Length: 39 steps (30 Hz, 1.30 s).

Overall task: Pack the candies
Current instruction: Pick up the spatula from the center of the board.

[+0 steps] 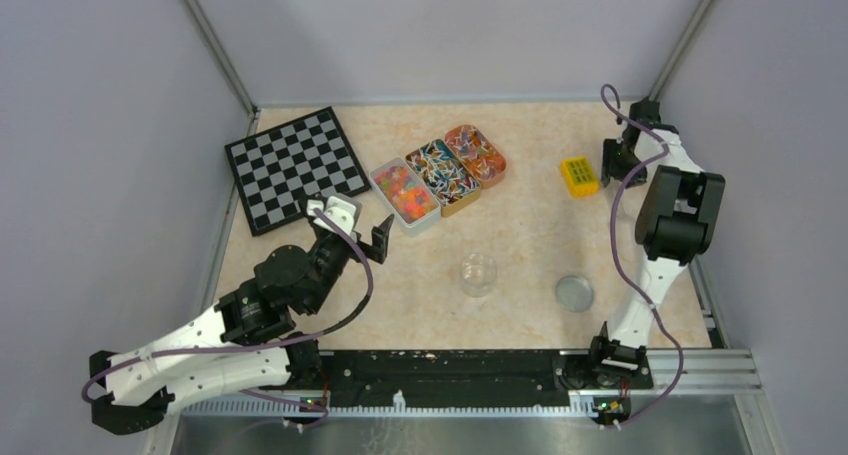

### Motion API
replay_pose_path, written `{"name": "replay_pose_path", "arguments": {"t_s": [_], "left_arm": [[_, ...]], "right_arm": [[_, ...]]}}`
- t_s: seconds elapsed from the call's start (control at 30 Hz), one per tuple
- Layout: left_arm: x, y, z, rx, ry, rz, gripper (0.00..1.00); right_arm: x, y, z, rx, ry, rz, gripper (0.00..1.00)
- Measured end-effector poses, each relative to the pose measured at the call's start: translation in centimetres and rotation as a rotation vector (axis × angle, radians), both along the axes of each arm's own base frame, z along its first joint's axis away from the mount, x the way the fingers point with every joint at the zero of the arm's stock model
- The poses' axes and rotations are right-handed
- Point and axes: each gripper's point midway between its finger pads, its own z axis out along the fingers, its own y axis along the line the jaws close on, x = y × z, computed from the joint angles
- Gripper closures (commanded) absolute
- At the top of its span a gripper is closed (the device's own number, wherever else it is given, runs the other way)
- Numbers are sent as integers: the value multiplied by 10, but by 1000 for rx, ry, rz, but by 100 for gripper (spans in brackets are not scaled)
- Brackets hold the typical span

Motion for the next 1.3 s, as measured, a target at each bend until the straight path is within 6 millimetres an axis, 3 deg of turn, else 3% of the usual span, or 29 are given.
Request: {"name": "replay_pose_path", "arguments": {"t_s": [0.43,0.7,0.87,1.0,1.1,1.3], "left_arm": [[1,2,0,1,0,11,1],[1,2,-4,26,-4,10,1],[1,-1,-8,43,-6,-4,1],[0,-2,-8,51,-9,-14,1],[0,-3,-9,57,-10,-15,1],[1,-10,-14,79,-1,-31,1]], "right_arm": [[0,3,-20,23,39,19,52],[6,0,-15,6,29,28,79],[3,-1,-9,0,30,13,84],[5,1,20,-20,-33,-2,85],[5,5,61,-59,-111,-12,85],[-1,44,134,-63,-261,40,85]]}}
